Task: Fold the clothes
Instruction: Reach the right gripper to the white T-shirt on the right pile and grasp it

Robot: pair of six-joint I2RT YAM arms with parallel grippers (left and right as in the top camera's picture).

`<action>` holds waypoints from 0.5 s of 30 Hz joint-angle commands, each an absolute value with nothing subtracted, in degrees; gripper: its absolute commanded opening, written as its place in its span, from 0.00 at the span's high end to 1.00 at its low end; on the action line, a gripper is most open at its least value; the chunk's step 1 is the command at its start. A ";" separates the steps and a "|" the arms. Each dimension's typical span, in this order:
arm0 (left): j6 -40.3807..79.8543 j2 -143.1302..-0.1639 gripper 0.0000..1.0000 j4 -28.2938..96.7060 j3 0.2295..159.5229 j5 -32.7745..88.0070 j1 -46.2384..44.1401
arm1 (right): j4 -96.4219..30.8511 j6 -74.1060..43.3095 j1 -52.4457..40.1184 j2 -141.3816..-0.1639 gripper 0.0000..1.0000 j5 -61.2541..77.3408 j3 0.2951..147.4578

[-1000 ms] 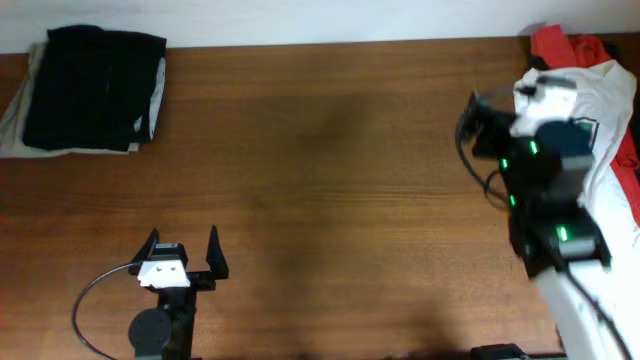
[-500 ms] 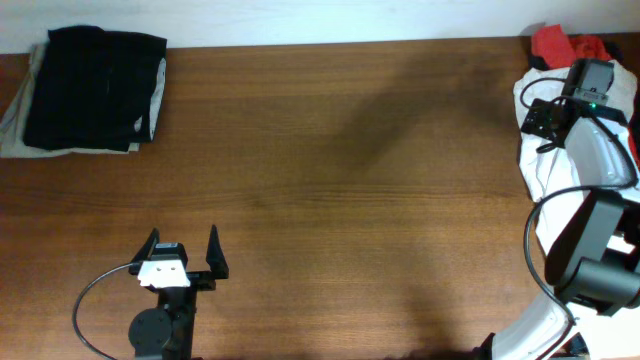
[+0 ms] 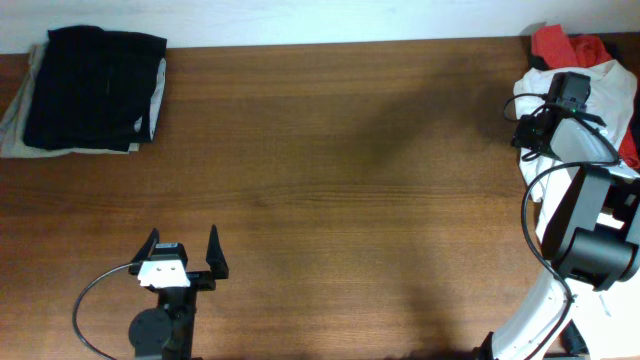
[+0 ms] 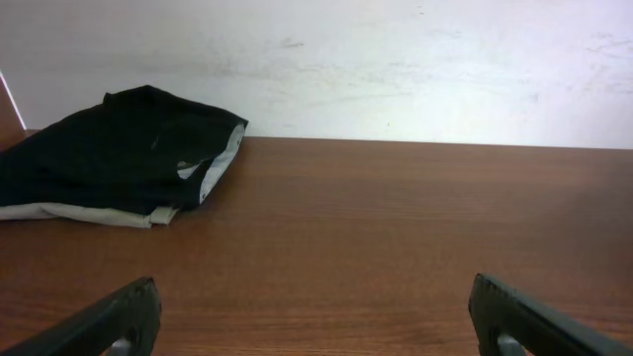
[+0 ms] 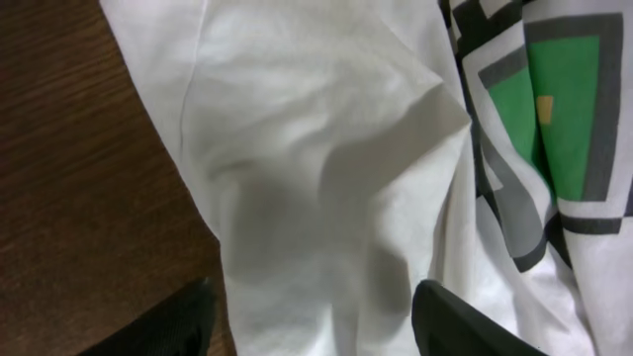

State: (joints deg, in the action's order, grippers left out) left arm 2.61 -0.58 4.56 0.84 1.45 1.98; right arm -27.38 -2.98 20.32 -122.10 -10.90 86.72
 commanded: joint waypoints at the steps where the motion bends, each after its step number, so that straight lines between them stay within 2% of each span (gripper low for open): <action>1: 1.69 -0.30 0.01 4.62 0.47 1.67 1.80 | -27.31 -3.18 20.34 -122.23 0.38 -14.76 87.81; 9: 1.69 -0.30 0.01 4.62 0.47 1.67 1.80 | -28.60 -3.20 21.50 -122.30 0.38 -16.80 87.55; 12: 1.69 -0.30 0.01 4.62 0.47 1.67 1.80 | -29.04 -3.20 21.96 -122.32 0.46 -16.78 87.55; 14: 1.69 -0.30 0.01 4.62 0.49 1.67 1.80 | -28.88 -3.20 21.93 -122.32 0.57 -16.78 87.55; 15: 1.69 -0.30 0.01 4.62 0.47 1.67 1.80 | -28.64 -3.20 21.93 -122.32 0.59 -16.78 87.55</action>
State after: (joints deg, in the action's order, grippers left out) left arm 2.61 -0.58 4.56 0.84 1.45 1.98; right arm -28.86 -2.76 21.63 -122.10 -15.64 86.72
